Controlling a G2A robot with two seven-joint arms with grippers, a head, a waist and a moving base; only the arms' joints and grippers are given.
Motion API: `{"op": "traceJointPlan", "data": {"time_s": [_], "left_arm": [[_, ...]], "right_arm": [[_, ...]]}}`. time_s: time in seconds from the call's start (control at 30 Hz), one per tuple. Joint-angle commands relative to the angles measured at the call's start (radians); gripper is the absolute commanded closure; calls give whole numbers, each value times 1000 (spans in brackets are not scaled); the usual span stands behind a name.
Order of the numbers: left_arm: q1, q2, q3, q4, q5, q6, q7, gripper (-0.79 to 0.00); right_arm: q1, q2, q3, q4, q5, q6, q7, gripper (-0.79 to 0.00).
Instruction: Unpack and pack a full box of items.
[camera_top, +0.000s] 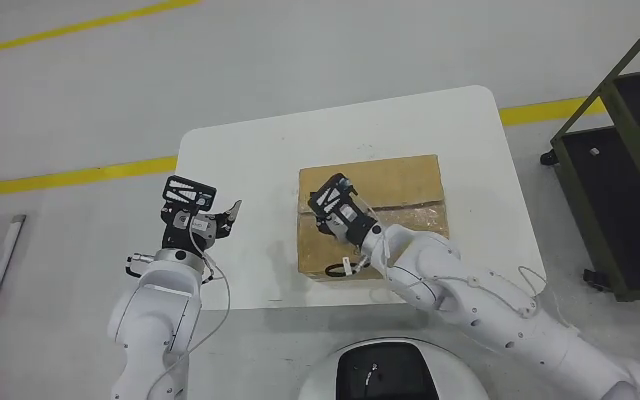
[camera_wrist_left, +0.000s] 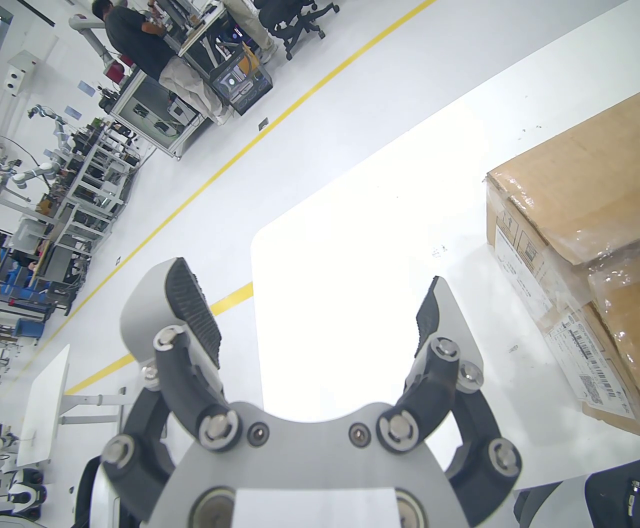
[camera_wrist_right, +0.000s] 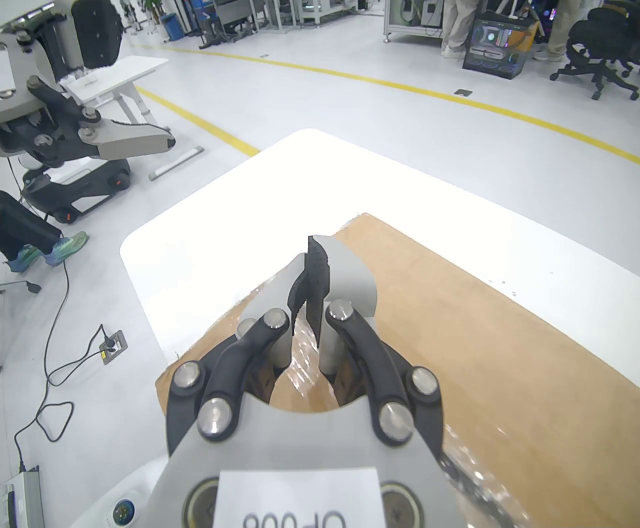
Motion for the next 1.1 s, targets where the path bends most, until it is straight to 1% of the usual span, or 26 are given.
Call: {"op": "traceJointPlan", "data": {"time_s": [0.0,0.1,0.2,0.43,0.67,1.07], "left_arm": [[0,0,0,0,0,0,0,-785],[0,0,0,0,0,0,0,-785],[0,0,0,0,0,0,0,-785],[0,0,0,0,0,0,0,-785],[0,0,0,0,0,0,0,-785],[0,0,0,0,0,0,0,-785]], "right_arm": [[10,-14,-22,33,2,14,0,0],[4,-26,-26,58,-4,37,2,0],[-19,-25,-5,60,-18,49,10,0],[-96,-2,101,-2,-74,67,51,0],[-194,24,201,-92,-138,46,106,0],[-349,54,338,-199,-228,11,163,0]]}}
